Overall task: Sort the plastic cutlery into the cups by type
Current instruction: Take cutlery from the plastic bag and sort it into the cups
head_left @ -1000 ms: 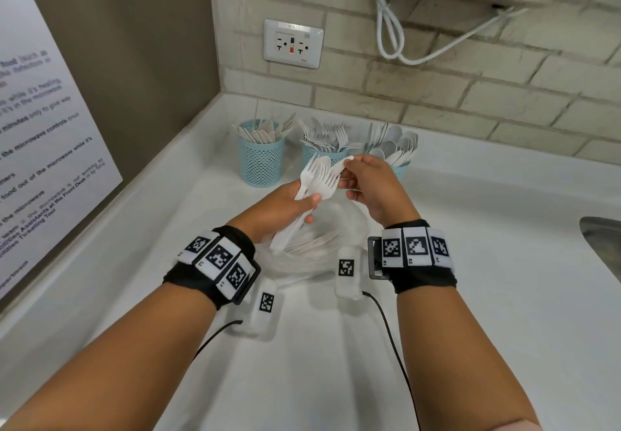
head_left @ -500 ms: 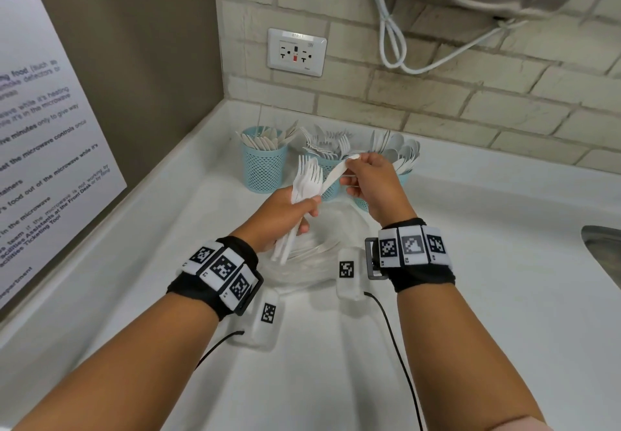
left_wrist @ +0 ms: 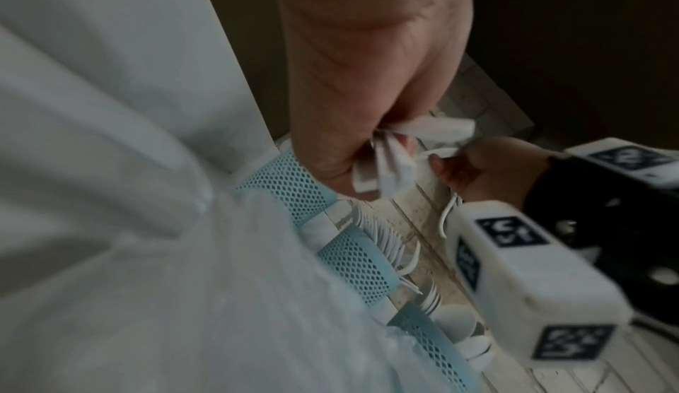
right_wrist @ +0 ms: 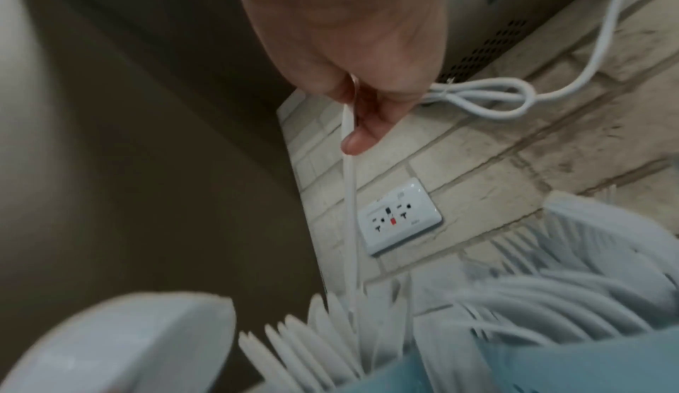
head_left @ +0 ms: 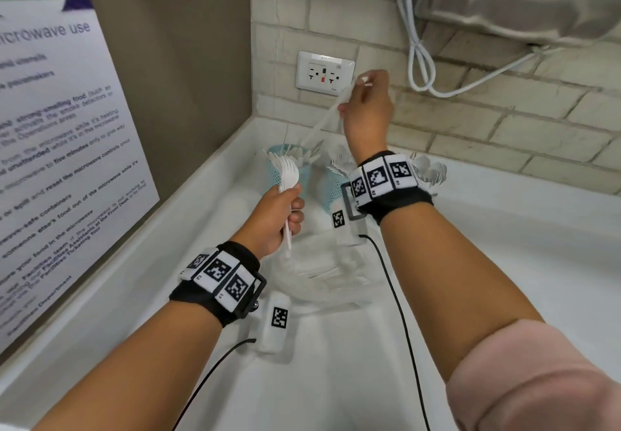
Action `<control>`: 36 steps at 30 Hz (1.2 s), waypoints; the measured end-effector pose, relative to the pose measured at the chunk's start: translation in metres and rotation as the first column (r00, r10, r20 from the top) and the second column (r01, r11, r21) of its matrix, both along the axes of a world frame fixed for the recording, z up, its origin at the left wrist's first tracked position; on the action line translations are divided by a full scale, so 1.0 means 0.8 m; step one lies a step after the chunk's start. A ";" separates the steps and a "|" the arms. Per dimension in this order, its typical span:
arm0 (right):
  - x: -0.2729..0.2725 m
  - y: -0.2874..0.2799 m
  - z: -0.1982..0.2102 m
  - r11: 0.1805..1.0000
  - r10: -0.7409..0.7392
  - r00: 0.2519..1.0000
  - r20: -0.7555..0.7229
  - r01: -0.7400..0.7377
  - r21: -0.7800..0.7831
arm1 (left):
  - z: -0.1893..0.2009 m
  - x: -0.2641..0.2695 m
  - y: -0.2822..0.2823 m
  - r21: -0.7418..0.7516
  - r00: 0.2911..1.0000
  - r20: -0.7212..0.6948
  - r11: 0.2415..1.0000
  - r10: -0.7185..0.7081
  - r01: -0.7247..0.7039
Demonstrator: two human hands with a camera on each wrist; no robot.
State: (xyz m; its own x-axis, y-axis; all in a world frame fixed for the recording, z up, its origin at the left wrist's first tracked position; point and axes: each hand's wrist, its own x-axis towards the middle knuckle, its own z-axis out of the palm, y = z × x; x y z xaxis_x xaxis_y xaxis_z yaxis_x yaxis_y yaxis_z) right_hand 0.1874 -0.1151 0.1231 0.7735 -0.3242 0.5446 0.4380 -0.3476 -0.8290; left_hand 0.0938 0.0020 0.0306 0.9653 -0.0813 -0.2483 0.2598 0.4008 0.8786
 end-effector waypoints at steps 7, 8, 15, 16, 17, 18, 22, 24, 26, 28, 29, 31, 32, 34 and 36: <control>0.026 0.025 -0.045 0.867 0.067 0.978 -0.199 -0.156 -0.473 | -0.005 -0.003 0.008 -0.029 0.999 -0.005 0.998 0.051 -0.051; 0.030 0.025 -0.050 0.822 0.054 0.968 -0.247 -0.183 -0.539 | -0.006 -0.004 0.009 -0.032 0.998 -0.001 0.998 0.056 -0.056; 0.034 0.026 -0.062 0.579 -0.210 0.859 -0.466 -0.275 -0.768 | -0.010 -0.006 0.010 -0.036 0.999 0.003 0.998 0.046 -0.046; 0.034 0.025 -0.061 0.566 -0.222 0.852 -0.475 -0.284 -0.774 | -0.011 -0.006 0.010 -0.044 1.000 0.002 0.999 0.031 -0.030; 0.032 0.023 -0.059 0.573 -0.221 0.846 -0.486 -0.290 -0.766 | -0.012 -0.006 0.010 -0.057 1.000 -0.001 0.998 0.014 -0.014; 0.028 0.019 -0.056 0.601 -0.203 0.843 -0.499 -0.295 -0.743 | -0.013 -0.006 0.009 -0.072 1.000 -0.005 0.997 -0.001 0.001; 0.002 -0.003 -0.041 0.754 -0.021 0.888 -0.459 -0.288 -0.591 | -0.009 -0.008 0.006 -0.120 0.999 -0.002 0.991 -0.053 0.052; -0.018 -0.014 -0.035 0.803 0.061 0.857 -0.512 -0.347 -0.485 | -0.007 -0.009 0.003 -0.144 0.996 0.001 0.985 -0.095 0.094; -0.040 -0.023 -0.033 0.781 0.132 0.766 -0.629 -0.471 -0.410 | -0.005 -0.009 0.001 -0.180 0.991 -0.002 0.975 -0.137 0.134; -0.056 -0.033 -0.037 0.737 0.199 0.671 -0.715 -0.583 -0.342 | -0.005 -0.009 -0.002 -0.190 0.984 -0.002 0.966 -0.176 0.173; -0.061 -0.037 -0.042 0.735 0.241 0.645 -0.725 -0.609 -0.297 | -0.005 -0.009 -0.005 -0.185 0.981 -0.003 0.964 -0.196 0.192; -0.064 -0.044 -0.054 0.778 0.310 0.638 -0.705 -0.596 -0.197 | -0.007 -0.010 -0.009 -0.182 0.973 -0.014 0.958 -0.229 0.222; -0.065 -0.048 -0.059 0.807 0.334 0.635 -0.696 -0.574 -0.137 | -0.007 -0.011 -0.011 -0.184 0.971 -0.023 0.955 -0.239 0.231; -0.066 -0.054 -0.067 0.848 0.394 0.604 -0.692 -0.530 0.020 | -0.009 -0.011 -0.013 -0.183 0.970 -0.040 0.956 -0.241 0.229; -0.069 -0.061 -0.072 0.862 0.440 0.573 -0.691 -0.484 0.148 | -0.012 -0.011 -0.016 -0.156 0.974 -0.045 0.965 -0.222 0.213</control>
